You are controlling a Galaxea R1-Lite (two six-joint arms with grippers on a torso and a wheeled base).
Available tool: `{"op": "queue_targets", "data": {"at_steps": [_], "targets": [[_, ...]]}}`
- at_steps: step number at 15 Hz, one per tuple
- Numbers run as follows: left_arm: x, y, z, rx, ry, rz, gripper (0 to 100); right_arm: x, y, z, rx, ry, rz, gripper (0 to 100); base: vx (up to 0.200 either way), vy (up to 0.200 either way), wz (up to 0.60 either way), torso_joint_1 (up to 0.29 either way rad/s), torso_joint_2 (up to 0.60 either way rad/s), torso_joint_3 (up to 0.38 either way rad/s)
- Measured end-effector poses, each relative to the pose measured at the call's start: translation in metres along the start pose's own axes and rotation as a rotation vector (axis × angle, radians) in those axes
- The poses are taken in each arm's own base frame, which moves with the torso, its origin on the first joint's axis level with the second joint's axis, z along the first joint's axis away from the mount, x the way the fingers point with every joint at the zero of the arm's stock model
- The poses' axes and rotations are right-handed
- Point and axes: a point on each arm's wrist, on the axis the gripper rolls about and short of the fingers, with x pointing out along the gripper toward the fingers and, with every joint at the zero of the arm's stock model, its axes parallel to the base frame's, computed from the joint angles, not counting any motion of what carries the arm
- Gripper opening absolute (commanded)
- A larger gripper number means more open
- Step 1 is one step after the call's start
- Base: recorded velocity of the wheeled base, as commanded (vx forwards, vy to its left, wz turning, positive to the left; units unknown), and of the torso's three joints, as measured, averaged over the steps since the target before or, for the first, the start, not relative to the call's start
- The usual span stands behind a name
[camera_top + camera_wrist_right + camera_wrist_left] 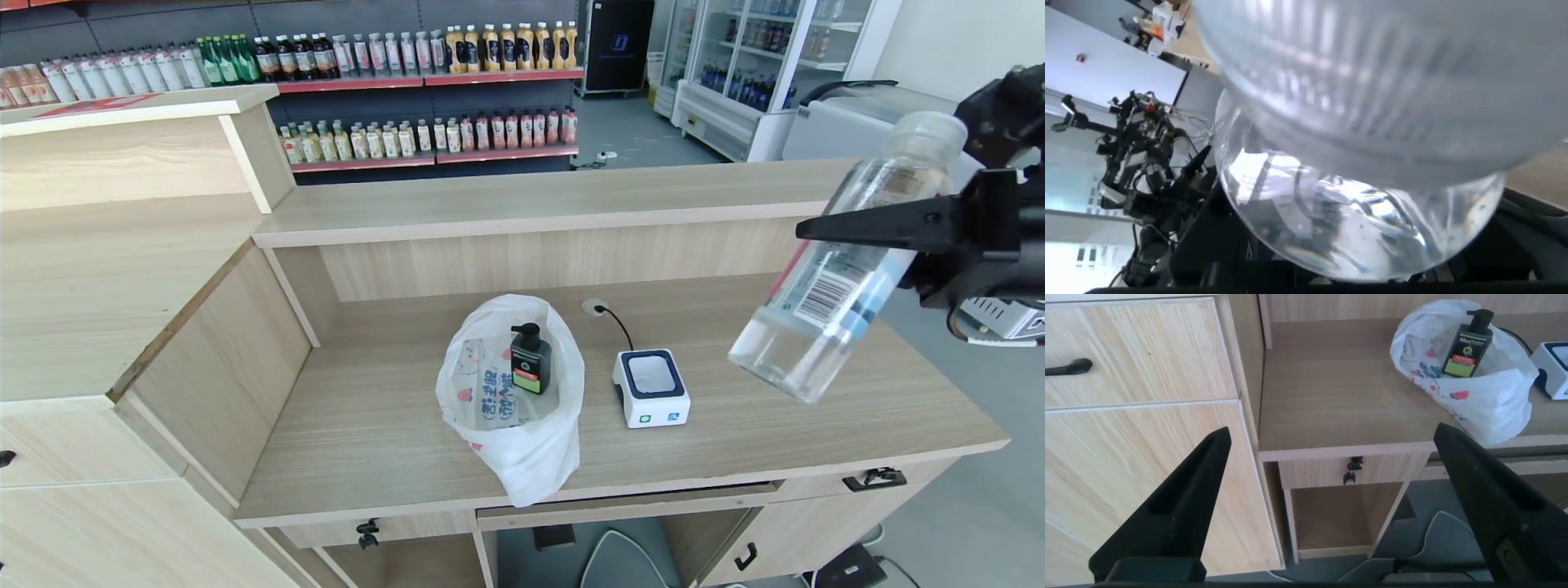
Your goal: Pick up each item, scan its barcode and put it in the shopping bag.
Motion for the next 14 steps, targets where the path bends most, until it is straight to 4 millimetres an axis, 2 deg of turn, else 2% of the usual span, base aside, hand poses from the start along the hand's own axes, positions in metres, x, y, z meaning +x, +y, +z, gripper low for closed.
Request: {"op": "queue_targets", "data": {"at_steps": [4, 6, 10, 14], "targets": [[0.000, 0.000, 0.000, 0.000, 0.000, 0.000, 100, -0.010, 0.045, -0.014, -0.066, 0.040, 0.130, 0, 0.000, 0.000, 0.00, 0.000, 0.00, 0.000], [0.000, 0.000, 0.000, 0.000, 0.000, 0.000, 100, -0.012, 0.060, -0.021, -0.091, 0.064, 0.181, 0, 0.000, 0.000, 0.00, 0.000, 0.00, 0.000], [0.000, 0.000, 0.000, 0.000, 0.000, 0.000, 100, -0.011, 0.067, -0.038, -0.200, 0.108, 0.239, 0, 0.000, 0.000, 0.00, 0.000, 0.00, 0.000], [0.000, 0.000, 0.000, 0.000, 0.000, 0.000, 100, -0.007, 0.064, -0.043, -0.258, 0.128, 0.269, 0, 0.000, 0.000, 0.00, 0.000, 0.00, 0.000]]}}
